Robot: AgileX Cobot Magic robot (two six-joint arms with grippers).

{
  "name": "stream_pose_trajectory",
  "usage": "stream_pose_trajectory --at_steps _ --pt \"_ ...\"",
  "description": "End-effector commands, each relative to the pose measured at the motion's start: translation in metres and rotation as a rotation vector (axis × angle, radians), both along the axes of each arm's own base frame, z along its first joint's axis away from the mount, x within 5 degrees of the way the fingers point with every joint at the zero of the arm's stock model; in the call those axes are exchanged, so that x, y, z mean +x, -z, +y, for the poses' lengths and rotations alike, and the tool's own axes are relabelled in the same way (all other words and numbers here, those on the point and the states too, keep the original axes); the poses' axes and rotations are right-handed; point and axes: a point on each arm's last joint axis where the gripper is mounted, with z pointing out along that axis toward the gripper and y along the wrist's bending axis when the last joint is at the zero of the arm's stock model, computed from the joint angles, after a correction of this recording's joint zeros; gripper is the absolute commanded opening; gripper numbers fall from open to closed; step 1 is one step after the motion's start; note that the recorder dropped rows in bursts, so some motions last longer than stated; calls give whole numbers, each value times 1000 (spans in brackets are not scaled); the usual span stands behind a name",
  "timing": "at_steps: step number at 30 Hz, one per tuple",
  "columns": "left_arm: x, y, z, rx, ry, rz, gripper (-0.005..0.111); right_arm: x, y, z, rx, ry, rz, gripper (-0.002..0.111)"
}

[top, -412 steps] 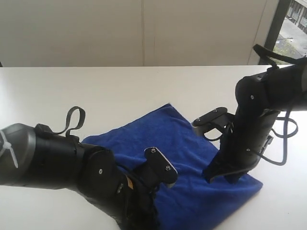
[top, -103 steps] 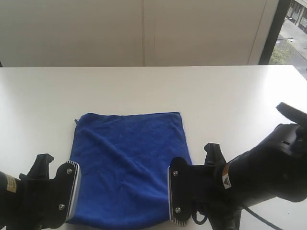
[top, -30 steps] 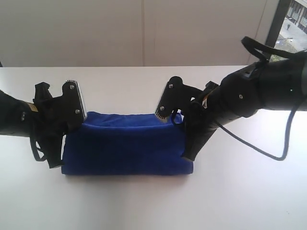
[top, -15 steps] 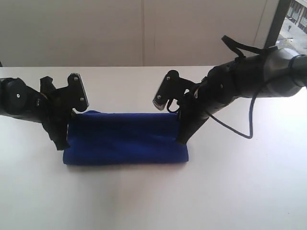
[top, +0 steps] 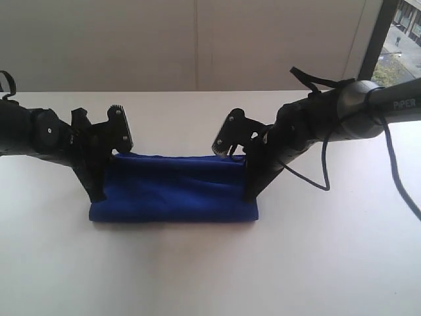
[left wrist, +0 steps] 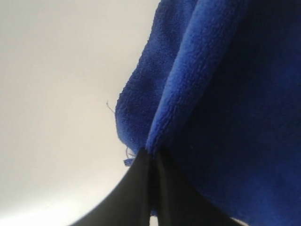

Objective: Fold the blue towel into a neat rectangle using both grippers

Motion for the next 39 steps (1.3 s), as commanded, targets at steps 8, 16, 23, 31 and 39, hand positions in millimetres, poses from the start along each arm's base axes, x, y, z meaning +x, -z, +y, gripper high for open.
stream_pose_trajectory --at_steps 8,16,23,31,39 --pt "4 4 2 -3 -14 -17 0 6 -4 -4 13 5 -59 0" --pt "7 5 2 -7 -20 -47 0 10 -5 -12 21 30 -73 0" --pt "10 1 1 -14 -25 -83 0 11 -5 -13 34 47 -85 0" --pt "16 -5 1 -29 -40 -169 0 12 -6 -13 38 46 -97 0" --pt "19 12 1 -19 -44 -157 0 13 -7 -12 49 50 -116 0"
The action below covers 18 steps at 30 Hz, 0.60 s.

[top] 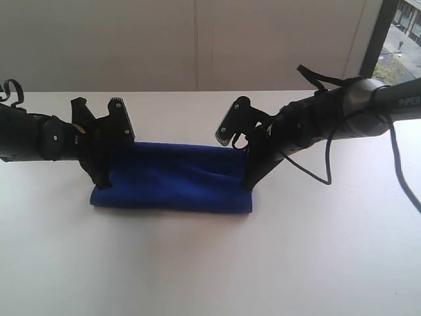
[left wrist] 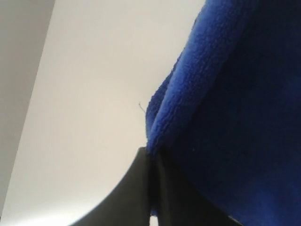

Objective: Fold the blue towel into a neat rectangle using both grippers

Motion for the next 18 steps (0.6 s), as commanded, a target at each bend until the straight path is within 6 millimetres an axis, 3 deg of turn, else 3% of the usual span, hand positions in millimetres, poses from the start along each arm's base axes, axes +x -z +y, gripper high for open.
stream_pose_trajectory --at_steps 1,6,12,15,18 --pt "3 8 2 0 -13 6 0 3 -1 -5 6 15 -12 0" --pt "4 10 2 -1 -16 -8 4 4 3 -4 11 18 -17 0" --pt "5 10 2 -1 -17 -16 29 5 20 -4 33 58 27 3" --pt "5 11 2 0 -17 -16 51 6 25 -4 33 60 33 18" --pt "6 11 2 -2 -20 -28 67 7 23 -3 42 58 7 43"
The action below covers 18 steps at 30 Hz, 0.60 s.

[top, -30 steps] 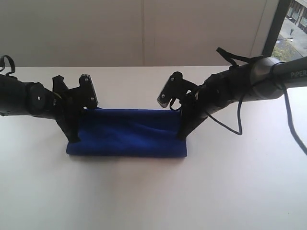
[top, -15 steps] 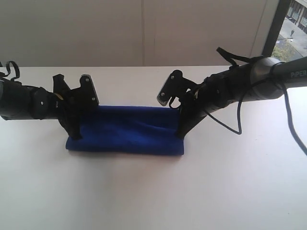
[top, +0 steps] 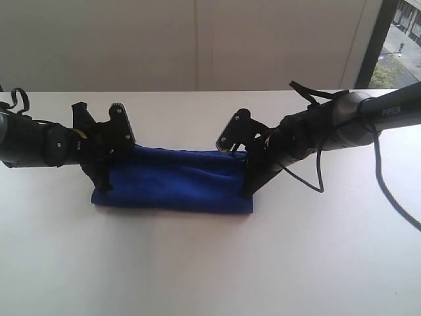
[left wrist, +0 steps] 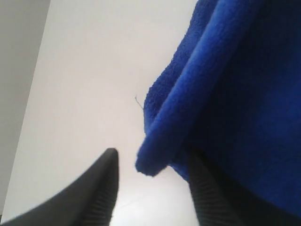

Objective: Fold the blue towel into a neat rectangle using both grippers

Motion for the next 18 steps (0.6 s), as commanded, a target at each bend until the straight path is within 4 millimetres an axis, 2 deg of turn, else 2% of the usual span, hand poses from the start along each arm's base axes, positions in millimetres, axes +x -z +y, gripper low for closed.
stream_pose_trajectory --at_steps 1,3,5,12,18 --pt "2 0 2 -7 -12 -8 70 5 -4 -3 20 16 -47 52" --pt "2 0 2 -8 -13 -14 72 6 -7 -2 27 15 -71 65" --pt "2 0 2 -8 -14 -18 71 7 -11 -2 42 25 -89 71" --pt "6 -6 2 -22 -30 -92 71 7 -26 -2 53 26 -122 71" --pt "7 -18 4 -3 -29 -141 71 4 -53 -3 65 21 -183 71"
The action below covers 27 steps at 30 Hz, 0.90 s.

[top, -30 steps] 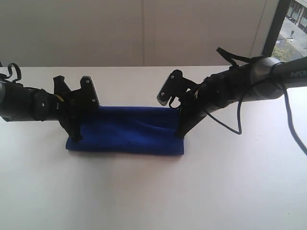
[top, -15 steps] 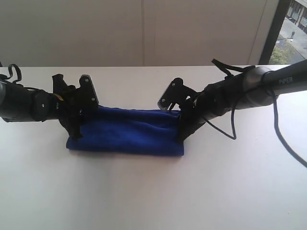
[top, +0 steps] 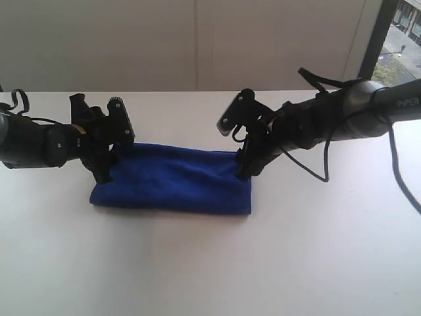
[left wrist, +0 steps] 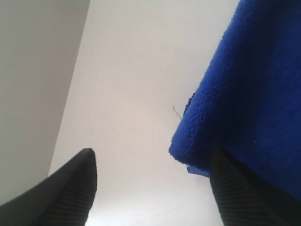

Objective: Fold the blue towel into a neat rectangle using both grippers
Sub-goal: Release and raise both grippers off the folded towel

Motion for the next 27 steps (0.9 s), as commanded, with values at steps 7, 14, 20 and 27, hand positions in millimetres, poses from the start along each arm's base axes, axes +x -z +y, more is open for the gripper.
stream_pose_trajectory --at_steps 7,14,20,27 --pt "-12 -63 7 -231 -164 -21 52 -14 -78 -5 109 78 -101 48" --pt "-49 -70 -6 -260 -11 362 0 -21 -92 4 130 87 330 0" --pt "-49 -48 -9 -239 1 468 0 8 -94 23 226 20 363 0" --pt "-39 -34 -15 -239 3 523 0 35 -54 31 182 -16 444 0"
